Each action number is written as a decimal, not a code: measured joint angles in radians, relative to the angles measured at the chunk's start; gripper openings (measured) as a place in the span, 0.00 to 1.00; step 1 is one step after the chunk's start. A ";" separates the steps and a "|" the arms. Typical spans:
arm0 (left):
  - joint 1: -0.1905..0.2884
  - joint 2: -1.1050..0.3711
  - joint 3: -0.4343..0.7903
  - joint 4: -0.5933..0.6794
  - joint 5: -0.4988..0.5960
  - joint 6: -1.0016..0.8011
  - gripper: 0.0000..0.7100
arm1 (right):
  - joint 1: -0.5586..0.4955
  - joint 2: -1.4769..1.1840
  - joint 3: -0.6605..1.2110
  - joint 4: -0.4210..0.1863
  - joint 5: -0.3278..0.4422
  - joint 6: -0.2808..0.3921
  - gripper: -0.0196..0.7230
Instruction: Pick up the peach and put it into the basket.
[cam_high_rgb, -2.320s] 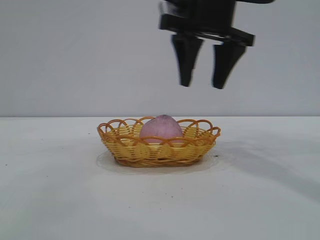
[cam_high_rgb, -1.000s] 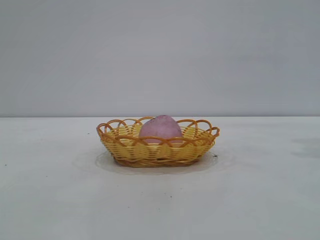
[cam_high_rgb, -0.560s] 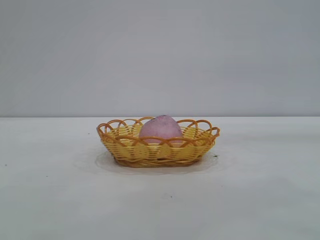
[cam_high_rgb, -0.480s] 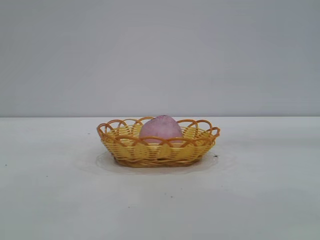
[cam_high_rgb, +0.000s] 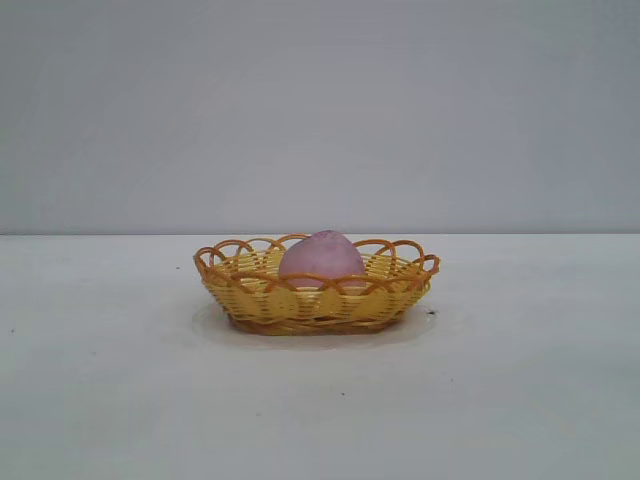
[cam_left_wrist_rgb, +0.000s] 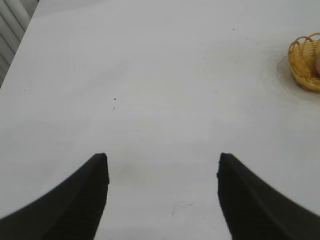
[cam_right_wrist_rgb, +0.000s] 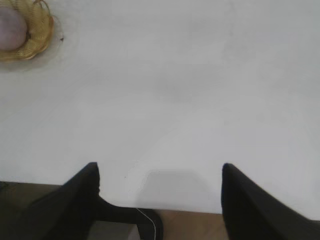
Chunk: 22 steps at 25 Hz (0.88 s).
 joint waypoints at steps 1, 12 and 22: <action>0.000 0.000 0.000 0.000 0.000 0.000 0.58 | 0.000 -0.050 0.037 0.000 -0.002 0.004 0.62; 0.000 0.000 0.000 0.000 0.000 0.000 0.58 | 0.000 -0.419 0.170 -0.056 -0.094 0.034 0.62; 0.000 0.000 0.000 0.000 0.000 0.000 0.58 | 0.033 -0.449 0.179 -0.077 -0.106 0.062 0.62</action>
